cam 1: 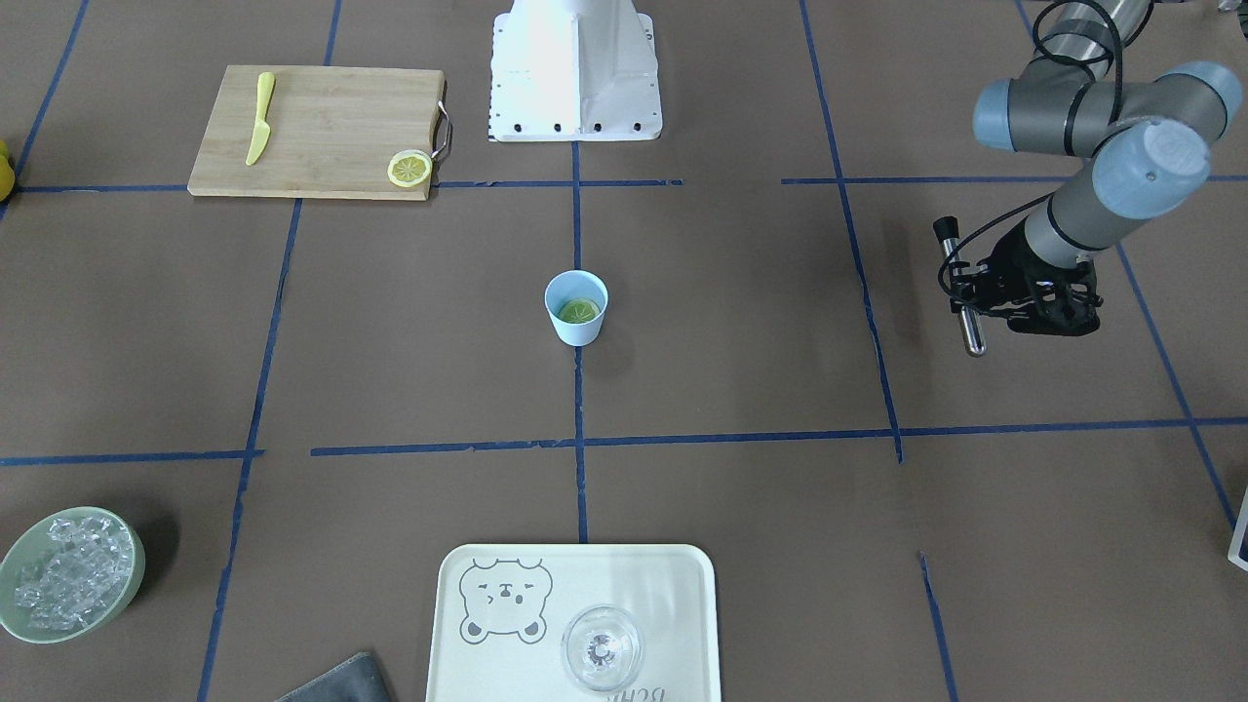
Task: Squeeze lemon into cup
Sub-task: 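Lift the metal rod upward with the left gripper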
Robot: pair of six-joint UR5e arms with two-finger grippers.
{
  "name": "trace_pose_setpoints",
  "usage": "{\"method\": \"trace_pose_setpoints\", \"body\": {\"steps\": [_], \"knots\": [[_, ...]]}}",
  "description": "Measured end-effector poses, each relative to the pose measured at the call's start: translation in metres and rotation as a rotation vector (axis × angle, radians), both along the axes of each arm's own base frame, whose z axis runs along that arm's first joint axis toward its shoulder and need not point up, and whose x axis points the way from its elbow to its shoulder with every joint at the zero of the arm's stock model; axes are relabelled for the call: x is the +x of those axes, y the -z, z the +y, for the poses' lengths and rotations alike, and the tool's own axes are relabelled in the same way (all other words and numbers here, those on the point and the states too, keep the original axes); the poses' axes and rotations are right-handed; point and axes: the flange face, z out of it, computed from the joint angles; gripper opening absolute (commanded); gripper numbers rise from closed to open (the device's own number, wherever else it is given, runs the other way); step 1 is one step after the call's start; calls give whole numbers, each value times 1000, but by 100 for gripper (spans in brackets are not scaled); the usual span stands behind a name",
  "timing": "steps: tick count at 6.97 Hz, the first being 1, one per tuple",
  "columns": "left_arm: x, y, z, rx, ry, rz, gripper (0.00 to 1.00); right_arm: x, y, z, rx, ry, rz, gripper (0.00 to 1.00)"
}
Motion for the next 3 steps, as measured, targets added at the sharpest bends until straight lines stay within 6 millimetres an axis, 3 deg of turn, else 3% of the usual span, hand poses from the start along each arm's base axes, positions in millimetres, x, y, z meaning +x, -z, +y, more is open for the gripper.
{"method": "trace_pose_setpoints", "body": {"steps": [3], "knots": [[-31, 80, -39, 305, 241, -143, 0, 50, -63, 35, -30, 11, 34, 100]]}}
